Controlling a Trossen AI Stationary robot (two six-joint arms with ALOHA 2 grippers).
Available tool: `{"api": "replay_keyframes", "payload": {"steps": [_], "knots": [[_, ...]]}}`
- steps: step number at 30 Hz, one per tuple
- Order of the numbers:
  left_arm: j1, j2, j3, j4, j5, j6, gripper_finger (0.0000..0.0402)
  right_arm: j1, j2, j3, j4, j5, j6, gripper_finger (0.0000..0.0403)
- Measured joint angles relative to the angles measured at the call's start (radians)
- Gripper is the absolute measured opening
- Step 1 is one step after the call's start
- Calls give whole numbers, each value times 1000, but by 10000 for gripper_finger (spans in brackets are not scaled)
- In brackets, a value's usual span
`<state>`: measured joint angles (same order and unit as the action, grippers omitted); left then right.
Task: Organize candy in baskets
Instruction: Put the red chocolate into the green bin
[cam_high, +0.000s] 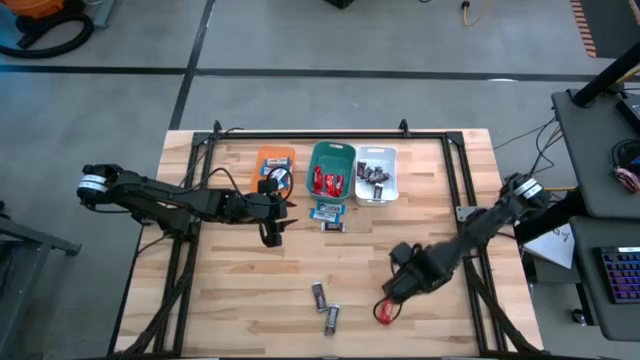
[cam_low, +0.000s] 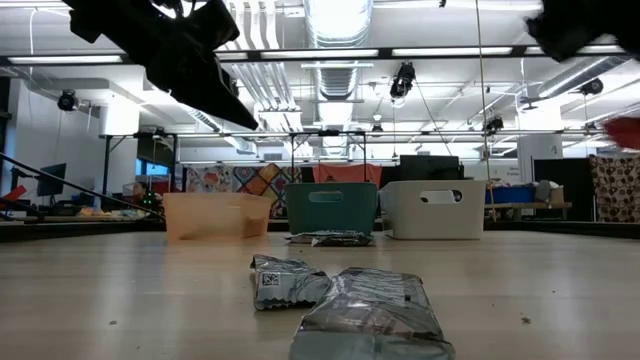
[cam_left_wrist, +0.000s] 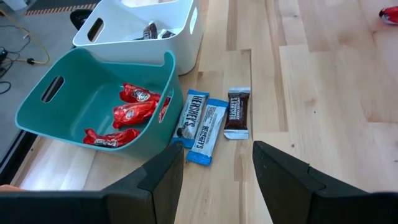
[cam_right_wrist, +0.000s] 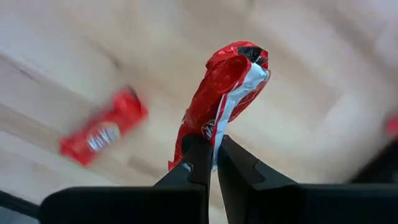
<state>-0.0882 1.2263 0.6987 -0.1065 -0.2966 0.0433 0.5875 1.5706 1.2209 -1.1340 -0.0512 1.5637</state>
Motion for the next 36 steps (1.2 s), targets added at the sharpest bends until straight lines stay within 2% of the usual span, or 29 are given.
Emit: {"api": "replay_keyframes", "payload": {"steps": [4, 10, 14, 18, 23, 27, 36], "knots": [[0, 0, 0, 2, 0, 3, 176, -57, -84, 0, 1, 210, -121, 13], [0, 0, 0, 2, 0, 3, 176, -175, -163, 0, 51, 486, -427, 13], [0, 0, 0, 2, 0, 0, 176, -275, -177, 0, 152, 616, -666, 13], [0, 0, 0, 6, 0, -9, 176, -378, -165, -9, 342, 725, -944, 13], [0, 0, -1, 11, 0, -30, 176, -512, -121, -44, 675, 751, -1283, 13], [0, 0, -1, 12, 0, -45, 176, -614, -79, -68, 868, 749, -1454, 13], [0, 0, -1, 13, 0, -86, 176, -793, 55, -65, 914, 749, -1486, 13]]}}
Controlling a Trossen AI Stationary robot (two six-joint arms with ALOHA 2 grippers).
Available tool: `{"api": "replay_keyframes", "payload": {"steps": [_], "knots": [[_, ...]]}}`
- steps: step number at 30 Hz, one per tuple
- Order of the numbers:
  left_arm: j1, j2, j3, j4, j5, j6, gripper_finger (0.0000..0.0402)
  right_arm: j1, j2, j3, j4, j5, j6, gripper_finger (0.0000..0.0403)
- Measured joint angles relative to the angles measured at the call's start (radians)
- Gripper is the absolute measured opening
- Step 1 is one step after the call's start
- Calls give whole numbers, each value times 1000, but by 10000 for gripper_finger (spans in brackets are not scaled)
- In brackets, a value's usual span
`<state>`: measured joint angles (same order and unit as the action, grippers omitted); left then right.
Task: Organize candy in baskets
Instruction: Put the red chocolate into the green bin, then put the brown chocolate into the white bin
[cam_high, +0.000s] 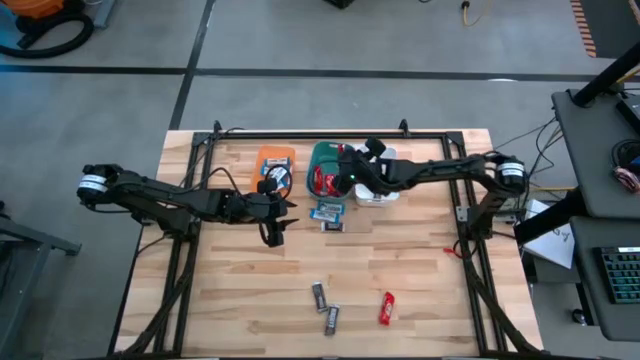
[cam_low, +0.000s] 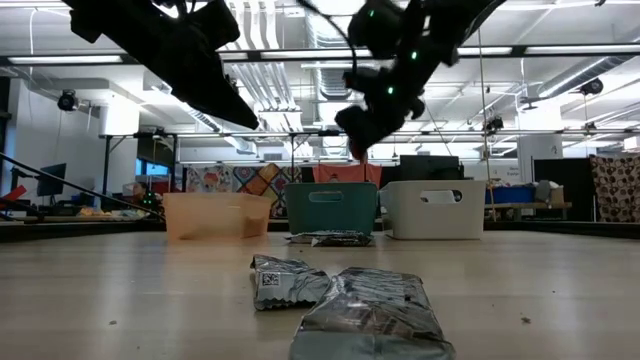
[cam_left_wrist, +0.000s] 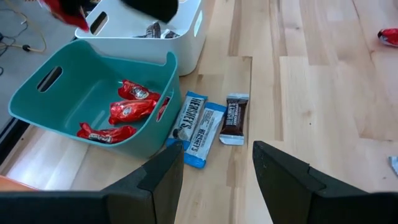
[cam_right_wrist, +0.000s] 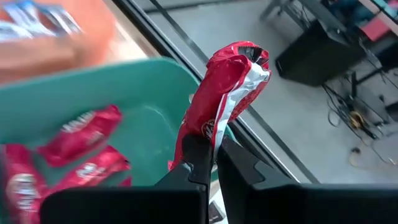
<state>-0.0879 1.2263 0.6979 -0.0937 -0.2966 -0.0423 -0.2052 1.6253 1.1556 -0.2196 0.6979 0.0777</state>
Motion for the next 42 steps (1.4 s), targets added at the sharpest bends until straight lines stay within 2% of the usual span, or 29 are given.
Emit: {"api": "replay_keyframes", "payload": {"steps": [11, 16, 25, 29, 36, 42], "knots": [[0, 0, 0, 7, -6, -12, 176, -33, 46, 2, 13, -4, -11, 13], [0, 0, 0, 15, -11, -12, 176, -33, 40, 3, 97, -96, 1, 16], [0, 0, 0, 15, -11, -28, 176, -34, 40, 3, 129, -117, 27, 93], [0, 0, 0, 33, -11, -28, 176, -33, 40, 3, 129, -127, 38, 114], [0, 0, 0, 37, -10, -50, 176, -22, 19, 3, 122, -145, 37, 121], [0, 0, -1, 36, -9, -54, 176, 38, -44, 3, 94, -185, 25, 112]]}}
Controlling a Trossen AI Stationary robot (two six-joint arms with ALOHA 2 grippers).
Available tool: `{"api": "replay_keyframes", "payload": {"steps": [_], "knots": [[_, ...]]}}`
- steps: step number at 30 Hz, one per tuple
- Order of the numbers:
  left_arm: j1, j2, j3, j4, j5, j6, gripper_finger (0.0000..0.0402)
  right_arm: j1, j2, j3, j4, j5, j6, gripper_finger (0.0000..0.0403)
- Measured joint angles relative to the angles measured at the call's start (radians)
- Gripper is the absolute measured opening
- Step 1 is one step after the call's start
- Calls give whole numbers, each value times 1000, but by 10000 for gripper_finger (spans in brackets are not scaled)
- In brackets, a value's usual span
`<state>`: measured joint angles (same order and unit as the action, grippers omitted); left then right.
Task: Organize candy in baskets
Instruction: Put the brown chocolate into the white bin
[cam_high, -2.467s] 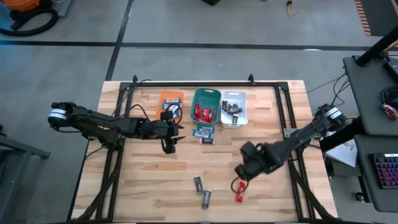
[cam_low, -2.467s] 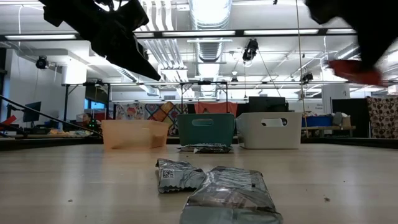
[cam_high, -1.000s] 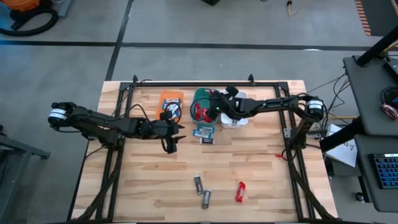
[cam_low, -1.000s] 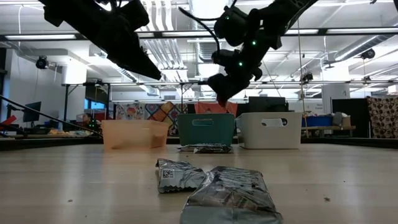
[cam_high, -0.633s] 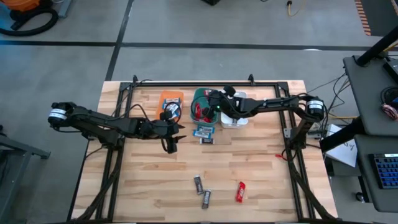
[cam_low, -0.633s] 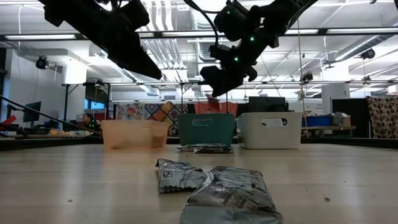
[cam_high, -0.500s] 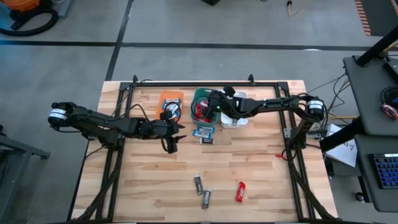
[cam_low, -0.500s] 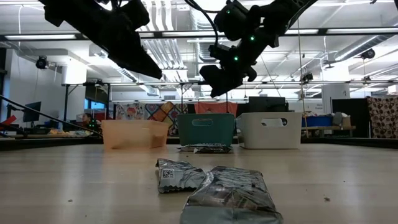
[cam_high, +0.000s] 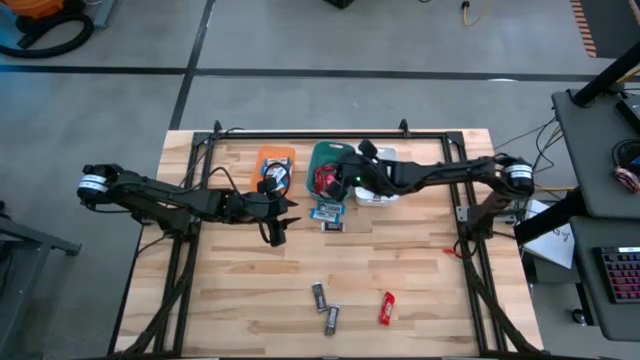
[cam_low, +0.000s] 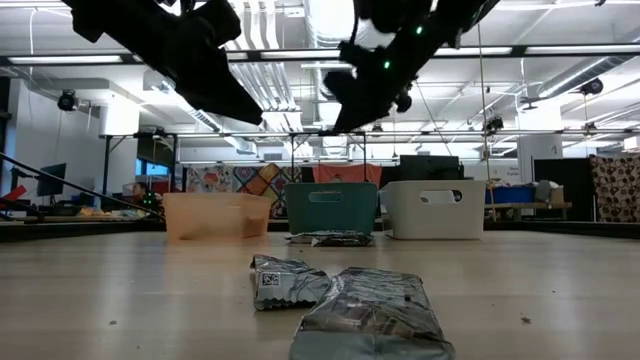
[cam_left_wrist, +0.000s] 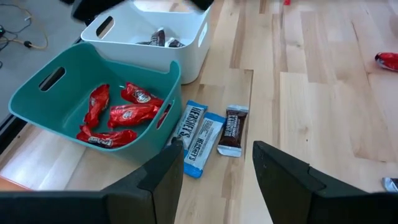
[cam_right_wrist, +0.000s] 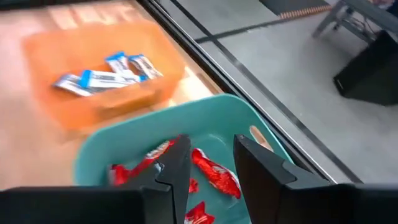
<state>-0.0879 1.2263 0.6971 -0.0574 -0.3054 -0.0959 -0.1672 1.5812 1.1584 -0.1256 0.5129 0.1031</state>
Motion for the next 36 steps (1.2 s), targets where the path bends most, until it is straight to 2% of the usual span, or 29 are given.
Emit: {"api": "replay_keyframes", "payload": {"steps": [11, 14, 18, 24, 26, 30, 36], "knots": [[0, 0, 0, 3, 2, 0, 176, 177, -92, 0, -146, -2, 1, 102], [-3, 0, 0, 8, 2, 0, 176, 223, -96, -3, -157, -43, -4, 107], [-9, 0, 0, 14, 17, 0, 176, 265, -113, -52, -69, -123, -10, 116], [-50, 0, -9, 54, 38, 8, 176, 328, -197, -230, 126, -123, 19, 119], [-64, 0, -26, 98, 39, 16, 176, 349, -224, -291, 196, -122, 38, 115], [-77, 0, -114, 296, 57, 30, 176, 385, -272, -394, 317, -121, 61, 107], [-76, 1, -266, 591, 62, 58, 176, 404, -313, -455, 354, -120, 81, 94]]}}
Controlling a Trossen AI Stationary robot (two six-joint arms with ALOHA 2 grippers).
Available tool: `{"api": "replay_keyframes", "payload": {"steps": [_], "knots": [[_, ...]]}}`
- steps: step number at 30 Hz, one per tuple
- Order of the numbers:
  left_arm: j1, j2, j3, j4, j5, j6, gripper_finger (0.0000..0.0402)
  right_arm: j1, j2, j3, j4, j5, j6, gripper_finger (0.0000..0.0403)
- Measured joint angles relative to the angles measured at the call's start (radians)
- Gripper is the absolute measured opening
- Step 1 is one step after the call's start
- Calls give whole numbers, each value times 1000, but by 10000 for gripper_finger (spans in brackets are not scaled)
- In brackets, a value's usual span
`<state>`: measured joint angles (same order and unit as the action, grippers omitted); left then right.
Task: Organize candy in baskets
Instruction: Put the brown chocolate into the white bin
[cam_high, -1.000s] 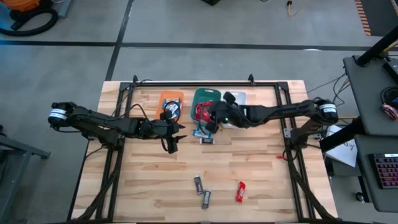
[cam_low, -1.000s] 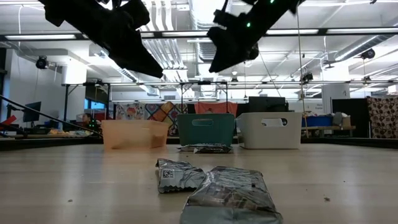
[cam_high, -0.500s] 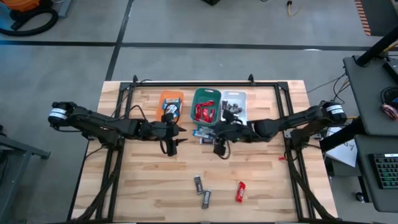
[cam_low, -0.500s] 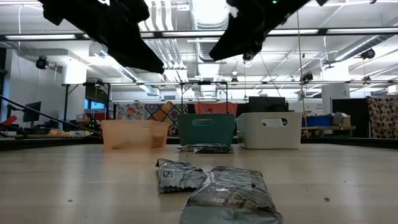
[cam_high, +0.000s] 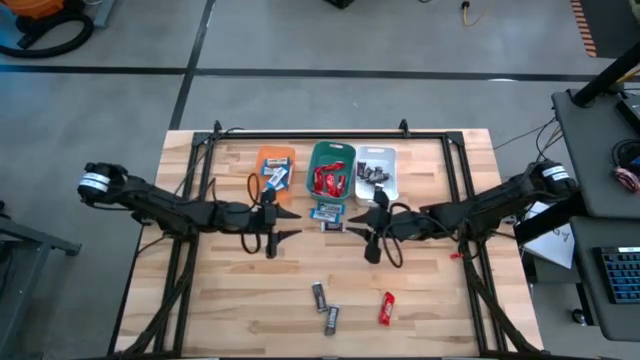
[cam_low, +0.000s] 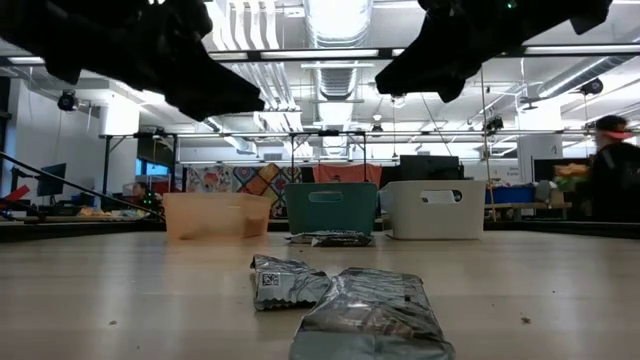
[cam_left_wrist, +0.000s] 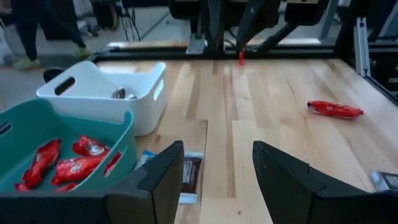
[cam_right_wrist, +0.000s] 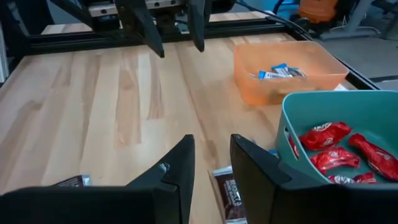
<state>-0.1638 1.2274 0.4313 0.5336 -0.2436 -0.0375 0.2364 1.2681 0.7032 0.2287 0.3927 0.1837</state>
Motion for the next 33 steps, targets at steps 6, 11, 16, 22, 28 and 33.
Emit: {"api": "replay_keyframes", "payload": {"steps": [6, 11, 16, 22, 28, 33], "knots": [[0, 70, -28, 163, -5, 39, 176, 4, -8, -5, -16, 0, -24, 83], [0, 214, 38, 175, -6, 71, 176, 4, -32, -5, -45, 0, -50, 79], [0, 394, 81, 272, -2, 89, 176, 4, -76, -5, -83, 0, -54, 85], [4, 583, 95, 472, -9, 111, 176, 4, -91, -5, -98, 0, -58, 84], [9, 720, 147, 521, -10, 107, 176, 4, -82, -5, -98, 0, -58, 75], [15, 794, 157, 605, -10, 105, 176, 4, -82, -5, -105, 0, -36, 78]]}}
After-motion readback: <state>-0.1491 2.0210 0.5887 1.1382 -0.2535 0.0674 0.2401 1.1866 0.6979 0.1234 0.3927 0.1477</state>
